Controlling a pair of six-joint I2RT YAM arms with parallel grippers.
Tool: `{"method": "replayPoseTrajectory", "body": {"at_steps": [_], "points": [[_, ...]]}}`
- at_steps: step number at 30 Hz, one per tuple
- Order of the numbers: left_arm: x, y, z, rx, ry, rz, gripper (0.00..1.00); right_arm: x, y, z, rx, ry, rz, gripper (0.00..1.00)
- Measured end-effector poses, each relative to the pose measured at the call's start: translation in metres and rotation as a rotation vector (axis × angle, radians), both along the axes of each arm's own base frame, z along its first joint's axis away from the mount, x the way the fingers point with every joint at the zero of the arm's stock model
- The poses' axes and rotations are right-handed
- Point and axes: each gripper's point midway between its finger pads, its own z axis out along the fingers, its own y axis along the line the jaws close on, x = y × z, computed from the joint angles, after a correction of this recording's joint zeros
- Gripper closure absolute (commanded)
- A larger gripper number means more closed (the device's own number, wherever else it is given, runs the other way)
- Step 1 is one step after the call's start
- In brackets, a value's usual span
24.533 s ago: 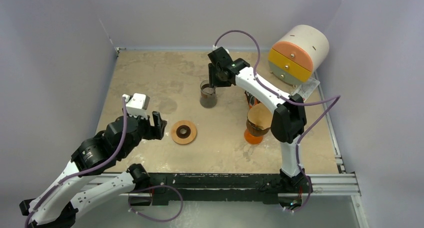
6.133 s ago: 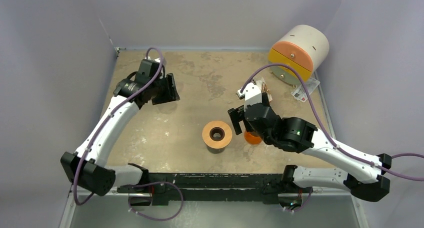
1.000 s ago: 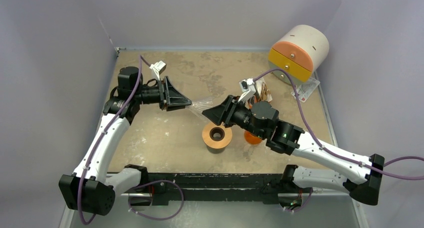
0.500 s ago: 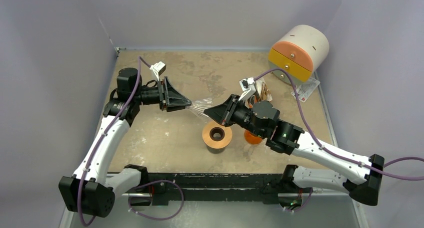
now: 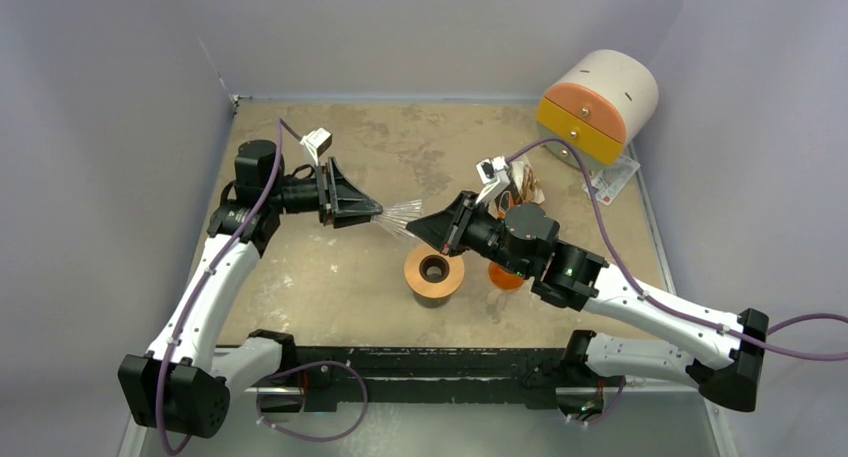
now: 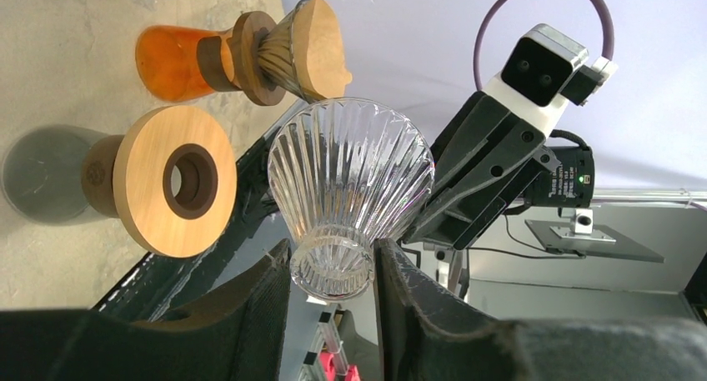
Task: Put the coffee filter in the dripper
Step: Place the coffee dripper in the dripper holder.
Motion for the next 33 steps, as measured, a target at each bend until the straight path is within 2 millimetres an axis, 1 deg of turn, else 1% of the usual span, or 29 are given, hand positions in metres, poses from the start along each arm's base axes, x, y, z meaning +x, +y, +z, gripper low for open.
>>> {"method": "replayPoseTrajectory", "body": {"at_steps": [3,6,8,15,18,22,25,29,32,33], "points": [[-0.002,0.001,-0.003,0.012,0.007,0.003,0.53,-0.001,-0.001,-0.003,-0.028,-0.017,0.01,1.0],[-0.006,0.002,-0.008,0.038,0.028,0.005,0.5,-0.001,-0.003,-0.006,-0.109,-0.047,0.023,1.0],[-0.008,0.004,-0.008,0.064,0.027,0.009,0.48,0.001,-0.003,-0.004,-0.173,-0.079,0.034,1.0],[-0.014,0.013,0.01,0.171,-0.068,0.036,0.47,0.009,-0.007,0.005,-0.418,-0.256,0.1,1.0],[-0.016,0.019,0.015,0.231,-0.101,0.057,0.47,0.008,-0.009,0.004,-0.525,-0.339,0.169,1.0],[-0.021,0.026,0.026,0.281,-0.149,0.073,0.48,0.004,-0.009,-0.006,-0.684,-0.459,0.307,1.0],[-0.025,0.028,0.033,0.295,-0.179,0.072,0.49,-0.007,-0.008,-0.016,-0.811,-0.586,0.441,1.0],[-0.03,0.029,0.038,0.305,-0.196,0.064,0.5,-0.039,-0.007,-0.029,-0.934,-0.797,0.658,1.0],[-0.03,0.03,0.045,0.312,-0.214,0.057,0.51,-0.063,-0.011,-0.039,-1.006,-0.958,0.844,1.0],[-0.03,0.03,0.048,0.314,-0.221,0.055,0.51,-0.068,-0.012,-0.042,-1.026,-1.003,0.897,1.0]]}}
